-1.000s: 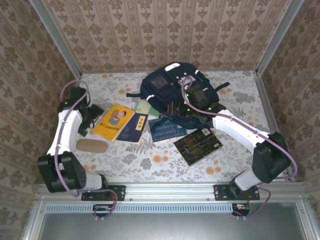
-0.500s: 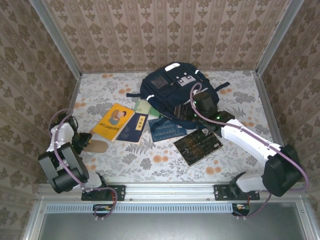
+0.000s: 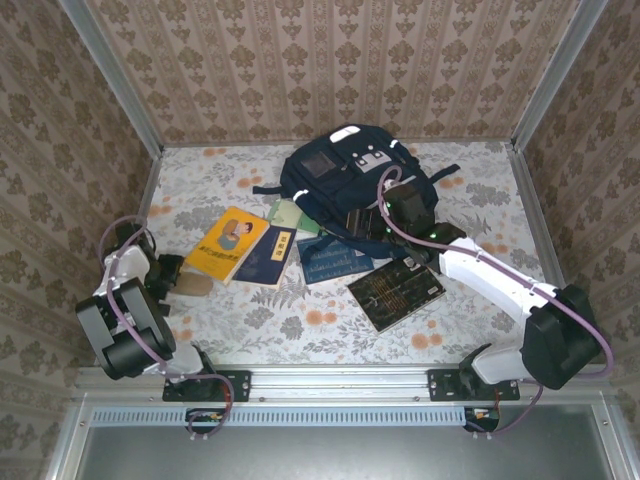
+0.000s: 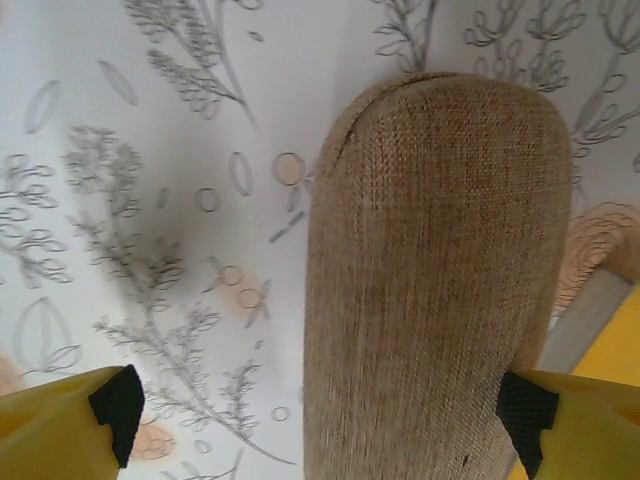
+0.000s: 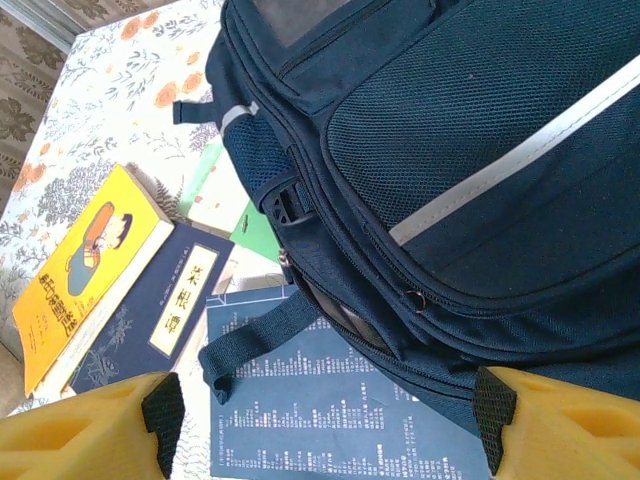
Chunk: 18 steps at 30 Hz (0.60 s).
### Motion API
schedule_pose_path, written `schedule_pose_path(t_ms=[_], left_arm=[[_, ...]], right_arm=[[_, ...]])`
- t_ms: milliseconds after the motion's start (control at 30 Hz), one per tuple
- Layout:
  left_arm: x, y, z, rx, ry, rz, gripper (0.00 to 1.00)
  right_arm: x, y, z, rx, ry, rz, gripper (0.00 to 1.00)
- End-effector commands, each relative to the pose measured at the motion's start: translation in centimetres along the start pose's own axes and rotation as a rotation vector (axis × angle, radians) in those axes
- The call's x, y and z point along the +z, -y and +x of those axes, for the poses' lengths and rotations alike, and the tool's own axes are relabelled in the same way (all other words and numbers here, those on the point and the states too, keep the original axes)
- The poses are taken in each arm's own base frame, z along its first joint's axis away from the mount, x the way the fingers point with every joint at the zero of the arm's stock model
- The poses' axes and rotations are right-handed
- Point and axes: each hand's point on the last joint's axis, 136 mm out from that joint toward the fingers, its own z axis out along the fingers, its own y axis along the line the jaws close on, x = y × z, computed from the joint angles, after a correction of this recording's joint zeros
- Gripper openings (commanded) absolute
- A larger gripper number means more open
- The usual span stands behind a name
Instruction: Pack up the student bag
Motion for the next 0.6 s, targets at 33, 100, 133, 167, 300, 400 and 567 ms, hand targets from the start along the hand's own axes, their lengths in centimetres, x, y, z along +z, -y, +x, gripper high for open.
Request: schedule_pose_path(t_ms=[33,100,133,167,300,400,567], left_arm=[[2.7,-0.9,0.5,-0.029,-0.038,-0.048,0.99],[3.0,-0.7,0.6,-0.020,-0.042,-0.051,0.97],[3.1,-0.5,0.6,-0.018,-0.044,-0.048,0.96],[3.3,-0.4,0.7,-0.015,-0.047,-0.046,0.95],[3.4,0.0,0.7,-0.009,-0.051,-0.044,0.89],[2.7,0.0,0.6,-0.006,-0.037,-0.036,0.80],[0.4,-0.3,0.1,0.001,0.020,-0.027,0.63]], right_arm=[[1.3,-0.2,0.9,0.024,-0.034,-0.022,0.78],[1.7,-0.2,1.3,0.032,-0.048,-0.023,0.78],[1.8,-0.1,1.5,0.035,-0.054,-0.022,0.78],[2.0,-0.1,1.7,0.040,-0.058,-0.023,0.78],[2.2,0.0,2.1,0.052,-0.067,-0.025,0.78],[2.1,0.0,2.0,0.055,-0.065,-0.026,0.77],[1.8,-0.2,1.7,0.059,-0.061,-0.028,0.77]])
